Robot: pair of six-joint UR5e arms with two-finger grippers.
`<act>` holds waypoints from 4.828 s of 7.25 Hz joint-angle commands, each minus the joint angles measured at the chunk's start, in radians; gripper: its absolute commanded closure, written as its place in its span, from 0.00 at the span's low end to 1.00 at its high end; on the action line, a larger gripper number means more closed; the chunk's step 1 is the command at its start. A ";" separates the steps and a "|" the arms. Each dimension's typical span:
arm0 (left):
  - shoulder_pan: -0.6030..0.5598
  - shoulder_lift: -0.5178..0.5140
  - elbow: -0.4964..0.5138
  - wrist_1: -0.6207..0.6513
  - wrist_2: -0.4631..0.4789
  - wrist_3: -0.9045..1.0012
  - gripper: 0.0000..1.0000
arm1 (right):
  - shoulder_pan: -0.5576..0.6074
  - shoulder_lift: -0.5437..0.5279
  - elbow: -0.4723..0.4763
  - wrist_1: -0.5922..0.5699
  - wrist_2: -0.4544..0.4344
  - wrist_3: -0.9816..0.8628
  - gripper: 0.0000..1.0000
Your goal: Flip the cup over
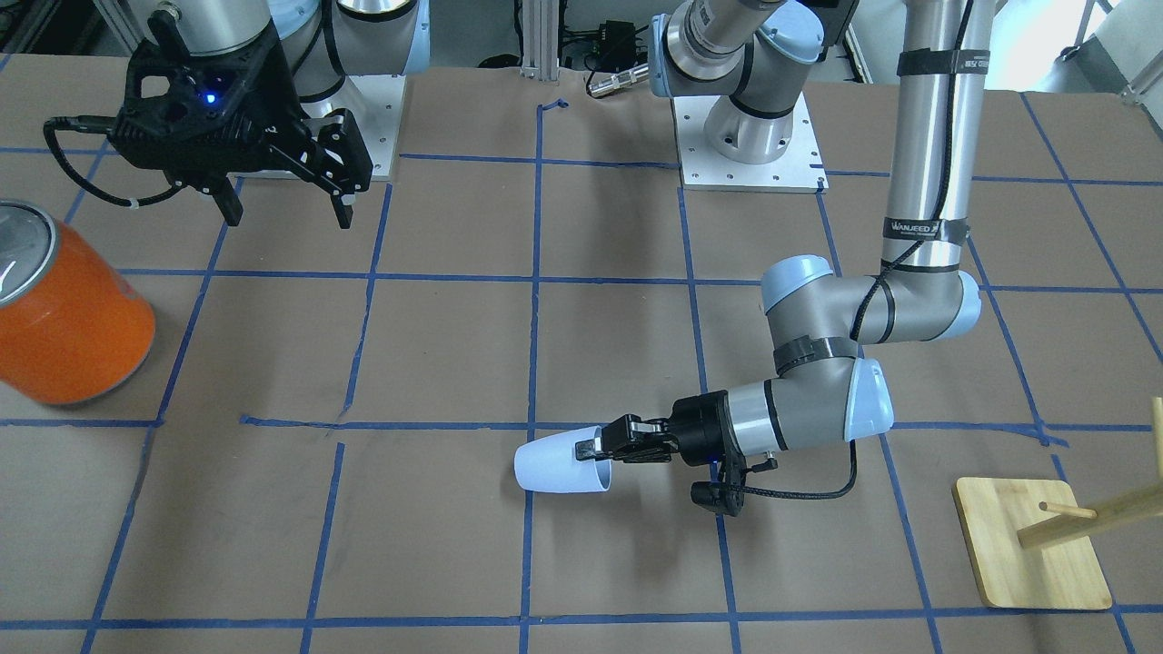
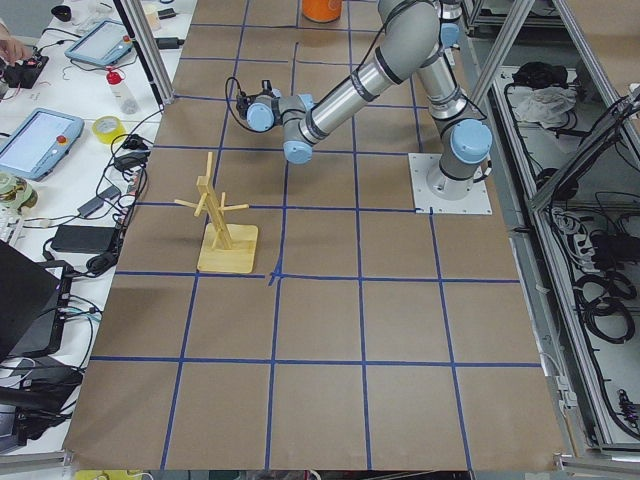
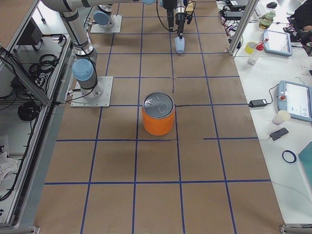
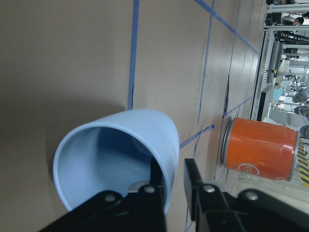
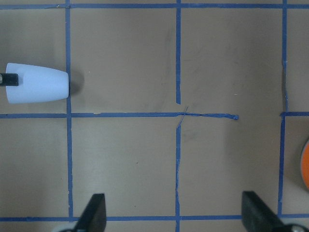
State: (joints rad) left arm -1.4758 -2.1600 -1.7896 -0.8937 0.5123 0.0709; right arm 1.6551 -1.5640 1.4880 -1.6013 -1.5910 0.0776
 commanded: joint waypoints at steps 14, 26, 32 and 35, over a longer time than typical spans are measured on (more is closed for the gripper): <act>0.020 0.190 0.234 -0.259 0.950 0.210 1.00 | 0.000 -0.001 -0.002 -0.002 0.002 0.001 0.00; 0.005 0.144 0.257 -0.188 1.037 0.382 0.16 | -0.001 -0.001 -0.002 -0.003 0.005 0.001 0.00; -0.124 0.526 0.259 -0.601 1.091 -0.055 0.00 | -0.001 -0.002 -0.003 -0.003 0.005 0.001 0.00; -0.143 0.652 0.242 -0.671 1.078 -0.085 0.00 | 0.000 0.001 -0.003 -0.005 0.006 0.001 0.00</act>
State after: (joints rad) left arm -1.6116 -1.5605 -1.5370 -1.5387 1.5975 -0.0067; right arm 1.6549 -1.5644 1.4849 -1.6059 -1.5848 0.0782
